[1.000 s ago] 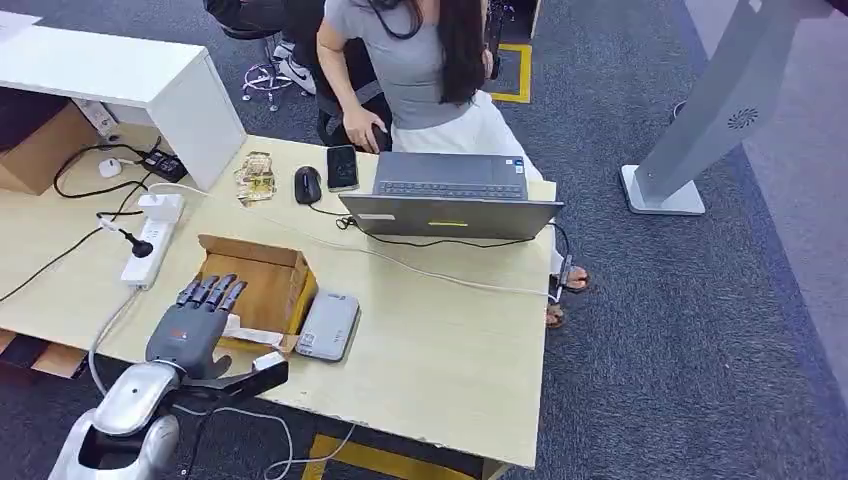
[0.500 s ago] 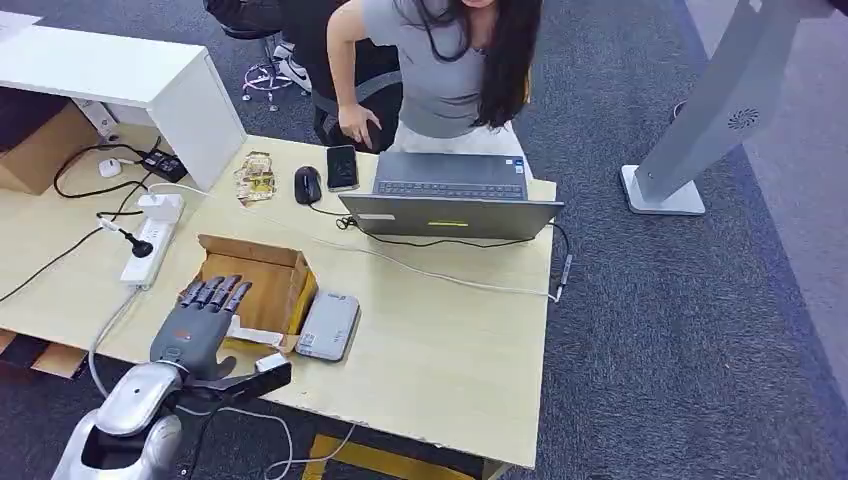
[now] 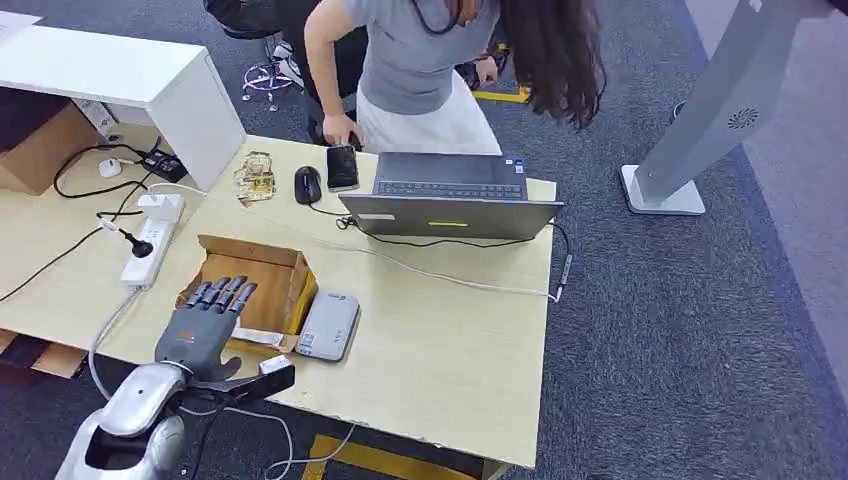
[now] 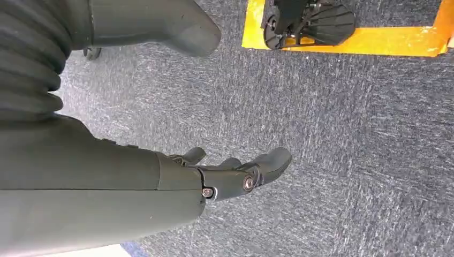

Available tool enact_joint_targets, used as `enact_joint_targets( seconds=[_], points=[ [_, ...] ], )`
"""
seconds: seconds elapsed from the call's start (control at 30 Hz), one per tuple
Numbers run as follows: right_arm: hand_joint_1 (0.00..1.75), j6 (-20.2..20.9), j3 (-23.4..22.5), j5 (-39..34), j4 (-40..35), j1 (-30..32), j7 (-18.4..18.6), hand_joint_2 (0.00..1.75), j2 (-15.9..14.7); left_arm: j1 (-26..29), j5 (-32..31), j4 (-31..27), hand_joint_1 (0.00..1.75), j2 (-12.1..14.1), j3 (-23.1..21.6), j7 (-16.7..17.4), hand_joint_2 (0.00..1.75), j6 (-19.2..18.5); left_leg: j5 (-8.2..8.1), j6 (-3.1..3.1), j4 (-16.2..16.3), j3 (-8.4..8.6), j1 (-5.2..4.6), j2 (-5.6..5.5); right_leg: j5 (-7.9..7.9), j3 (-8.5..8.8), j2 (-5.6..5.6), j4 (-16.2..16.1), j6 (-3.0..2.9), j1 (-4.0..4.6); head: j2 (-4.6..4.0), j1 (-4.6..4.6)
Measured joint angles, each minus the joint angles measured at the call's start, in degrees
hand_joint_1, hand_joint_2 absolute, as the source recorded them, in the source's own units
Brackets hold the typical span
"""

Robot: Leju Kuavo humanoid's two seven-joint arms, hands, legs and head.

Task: Pass the card to the sensor for recognition and then transmit it.

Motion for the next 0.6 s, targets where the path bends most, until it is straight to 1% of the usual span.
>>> enact_joint_targets(
  seconds=[0.03,0.07,0.37,0.6],
  points=[
    [0.0,0.0,0.0,0.0,-0.1,0.0,0.0,1.75,0.0,0.0,0.0,0.0,0.0,0.0,0.0,0.0,1.75,0.0,0.0,0.0,0.0,0.0,0.0,0.0,0.0,0.0,0.0,0.0,0.0,0.0,0.0,0.0],
    [0.0,0.0,0.0,0.0,-0.1,0.0,0.0,1.75,0.0,0.0,0.0,0.0,1.75,0.0,0.0,0.0,1.75,0.0,0.0,0.0,0.0,0.0,0.0,0.0,0.0,0.0,0.0,0.0,0.0,0.0,0.0,0.02],
    [0.0,0.2,0.0,0.0,-0.2,0.0,0.0,1.75,0.0,0.4,2.4,0.0,1.75,0.1,-0.2,-0.5,1.75,-1.7,0.0,0.0,0.0,0.0,0.0,0.0,0.0,0.0,0.0,0.0,0.0,0.0,0.0,0.02],
    [0.0,0.2,0.0,0.0,-0.3,0.0,0.0,1.75,0.0,0.5,3.0,0.0,1.75,0.2,-0.2,-0.6,1.75,-2.0,0.0,0.0,0.0,0.0,0.0,0.01,0.0,0.0,0.01,0.0,0.0,0.0,0.0,0.0]
  ],
)
